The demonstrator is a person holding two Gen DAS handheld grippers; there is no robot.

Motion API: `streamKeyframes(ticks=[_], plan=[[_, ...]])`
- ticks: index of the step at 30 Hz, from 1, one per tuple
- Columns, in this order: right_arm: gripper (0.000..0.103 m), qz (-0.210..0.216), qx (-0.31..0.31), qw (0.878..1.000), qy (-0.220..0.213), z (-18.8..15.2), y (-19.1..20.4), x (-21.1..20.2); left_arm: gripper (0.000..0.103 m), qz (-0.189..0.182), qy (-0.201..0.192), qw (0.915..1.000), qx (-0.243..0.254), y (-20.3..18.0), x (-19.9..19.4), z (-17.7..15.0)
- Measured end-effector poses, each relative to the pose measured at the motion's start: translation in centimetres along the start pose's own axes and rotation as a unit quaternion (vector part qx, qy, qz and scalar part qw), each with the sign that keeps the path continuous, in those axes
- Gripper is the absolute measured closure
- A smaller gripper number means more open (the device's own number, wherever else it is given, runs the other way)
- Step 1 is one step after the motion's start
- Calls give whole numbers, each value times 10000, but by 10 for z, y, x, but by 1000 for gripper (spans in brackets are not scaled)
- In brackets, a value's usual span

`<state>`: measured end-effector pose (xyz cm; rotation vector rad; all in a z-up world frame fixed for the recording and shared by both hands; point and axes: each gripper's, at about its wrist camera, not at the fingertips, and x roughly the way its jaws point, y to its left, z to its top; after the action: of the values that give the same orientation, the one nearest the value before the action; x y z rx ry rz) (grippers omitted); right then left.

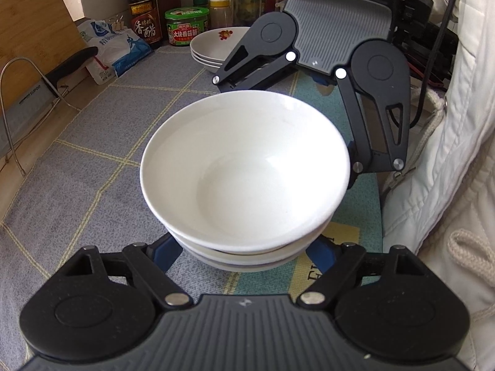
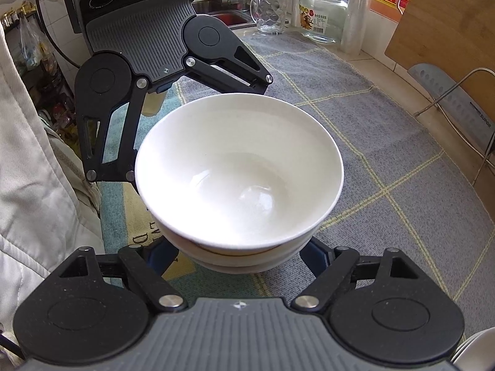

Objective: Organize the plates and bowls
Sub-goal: 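Lift the bowl stack with the right tool and carry it to the plates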

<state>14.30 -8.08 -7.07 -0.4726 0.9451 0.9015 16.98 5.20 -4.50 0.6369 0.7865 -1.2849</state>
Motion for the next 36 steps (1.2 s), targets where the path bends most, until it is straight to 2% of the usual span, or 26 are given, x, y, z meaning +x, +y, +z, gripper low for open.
streamKeyframes(ticks=[8, 14, 28, 36], plan=[[15, -87, -69, 9999, -37, -2, 1, -11, 18, 73, -5, 10000, 0, -3, 0, 5], [15, -157, -136, 9998, -62, -9, -5, -30, 18, 167, -41, 9998, 35, -12, 3, 24], [15, -521, -217, 9984, -93, -58, -42, -101, 18, 306, -276, 9986, 339, -39, 36, 106], [15, -925, -88, 9957, -58, -95, -73, -139, 18, 240, -409, 9963, 715, -36, 71, 161]])
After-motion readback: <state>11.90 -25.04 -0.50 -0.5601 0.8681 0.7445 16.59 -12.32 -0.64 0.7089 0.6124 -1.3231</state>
